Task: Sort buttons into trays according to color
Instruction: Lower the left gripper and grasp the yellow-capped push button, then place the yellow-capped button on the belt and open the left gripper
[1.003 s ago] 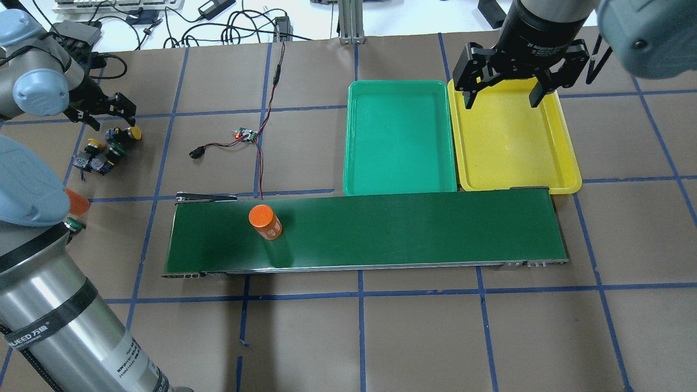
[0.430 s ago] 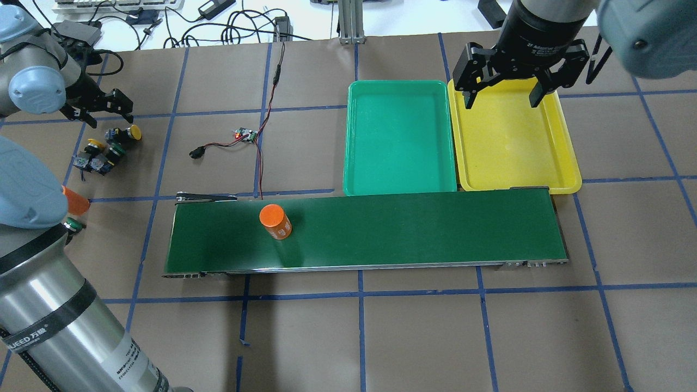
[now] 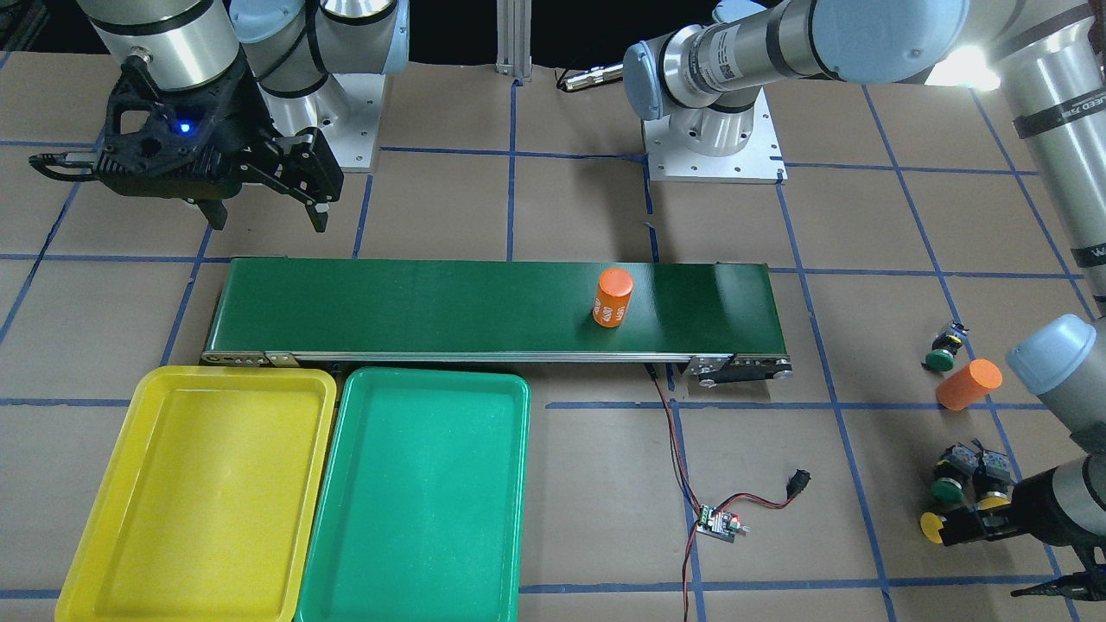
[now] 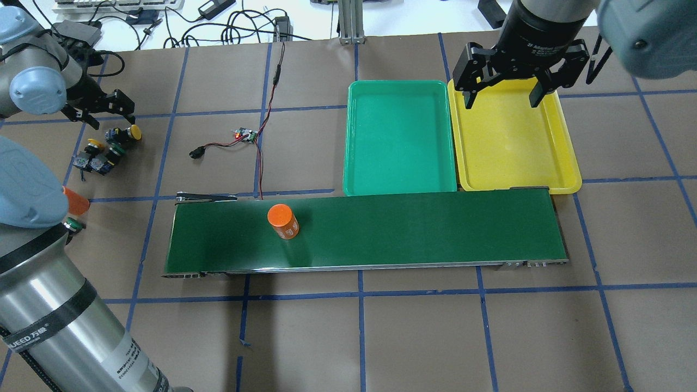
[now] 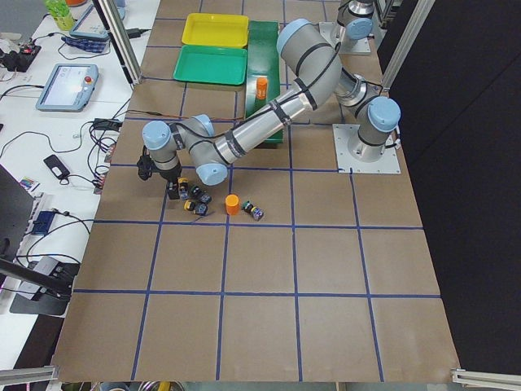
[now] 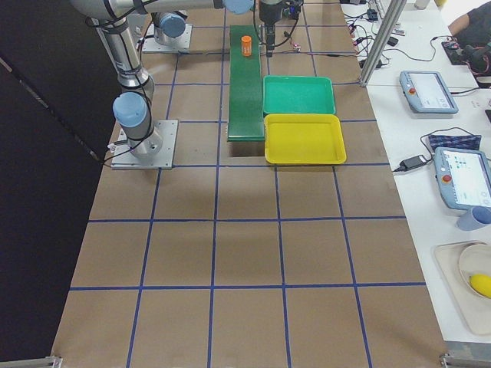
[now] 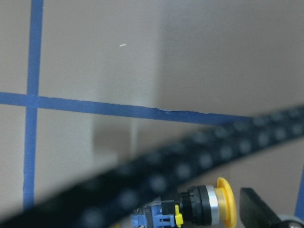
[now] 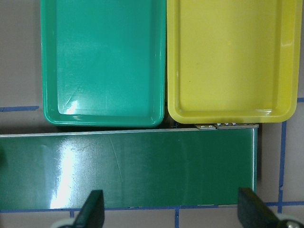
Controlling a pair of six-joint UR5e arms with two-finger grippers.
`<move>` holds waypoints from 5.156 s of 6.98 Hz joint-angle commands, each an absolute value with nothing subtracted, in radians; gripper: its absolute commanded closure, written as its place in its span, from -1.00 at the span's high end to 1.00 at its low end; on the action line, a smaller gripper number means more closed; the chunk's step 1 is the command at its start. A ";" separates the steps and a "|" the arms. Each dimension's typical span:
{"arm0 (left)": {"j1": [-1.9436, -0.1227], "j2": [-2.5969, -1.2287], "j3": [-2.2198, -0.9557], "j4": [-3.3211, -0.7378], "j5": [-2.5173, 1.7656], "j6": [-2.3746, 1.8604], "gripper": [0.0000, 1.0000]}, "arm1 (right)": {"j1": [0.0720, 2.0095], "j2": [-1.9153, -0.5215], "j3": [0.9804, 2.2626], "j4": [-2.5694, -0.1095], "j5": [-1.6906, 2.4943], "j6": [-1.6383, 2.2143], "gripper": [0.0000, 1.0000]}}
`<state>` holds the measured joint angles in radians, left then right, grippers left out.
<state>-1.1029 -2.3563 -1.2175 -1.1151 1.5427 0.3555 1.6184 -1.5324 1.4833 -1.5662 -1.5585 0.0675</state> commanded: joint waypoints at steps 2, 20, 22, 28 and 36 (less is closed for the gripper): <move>-1.101 -2.361 -1.241 -1.111 1.503 0.376 1.00 | 1.618 -1.532 1.483 -1.566 -1.559 0.067 1.00; -1.328 -2.018 -1.420 -1.334 1.525 0.359 -0.59 | 1.621 -1.532 1.483 -1.566 -1.559 0.067 1.00; -1.426 -1.822 -1.652 -1.367 1.517 0.255 -0.60 | 1.621 -1.532 1.483 -1.566 -1.559 0.067 1.00; -1.508 -1.690 -2.068 -1.025 1.520 0.115 0.68 | 1.621 -1.532 1.483 -1.566 -1.557 0.067 1.00; -1.165 -1.855 -1.712 -1.175 1.563 0.330 1.00 | 1.621 -1.532 1.483 -1.566 -1.557 0.067 1.00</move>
<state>-1.2659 -1.7698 -1.7731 -1.1801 1.5421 0.2184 1.6214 -1.5324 1.4834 -1.5662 -1.5570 0.0675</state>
